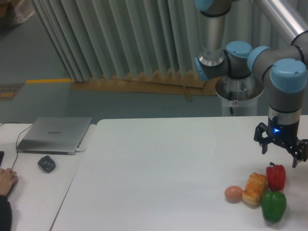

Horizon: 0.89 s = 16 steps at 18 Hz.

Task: Place the yellow pepper on the table

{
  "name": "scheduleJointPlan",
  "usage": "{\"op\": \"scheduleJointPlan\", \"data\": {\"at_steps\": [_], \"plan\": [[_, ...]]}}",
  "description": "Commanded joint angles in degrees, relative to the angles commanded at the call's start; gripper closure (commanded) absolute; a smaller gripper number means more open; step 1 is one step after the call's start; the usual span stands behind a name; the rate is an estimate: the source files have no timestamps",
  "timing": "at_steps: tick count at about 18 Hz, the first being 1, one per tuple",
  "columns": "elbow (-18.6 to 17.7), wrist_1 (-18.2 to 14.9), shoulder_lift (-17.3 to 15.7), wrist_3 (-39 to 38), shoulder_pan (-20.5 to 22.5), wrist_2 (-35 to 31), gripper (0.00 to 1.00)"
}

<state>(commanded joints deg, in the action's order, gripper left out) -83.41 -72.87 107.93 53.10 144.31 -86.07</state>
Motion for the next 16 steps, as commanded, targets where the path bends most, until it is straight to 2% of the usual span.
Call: {"op": "scheduleJointPlan", "data": {"at_steps": [6, 8, 10, 11, 12, 16], "plan": [[-0.43, 0.18, 0.09, -0.1, -0.17, -0.06, 0.0], [-0.61, 2.9, 0.0, 0.43, 0.53, -0.41, 0.0], [-0.61, 3.44, 0.17, 1.56, 2.02, -1.89, 0.0], [-0.44, 3.18, 0.17, 3.66, 2.64, -5.82, 0.0], [-0.52, 3.17, 0.26, 5.51, 3.52, -7.08, 0.0], [-0.09, 2.82, 1.75, 18.51, 10.98, -6.92, 0.0]]}}
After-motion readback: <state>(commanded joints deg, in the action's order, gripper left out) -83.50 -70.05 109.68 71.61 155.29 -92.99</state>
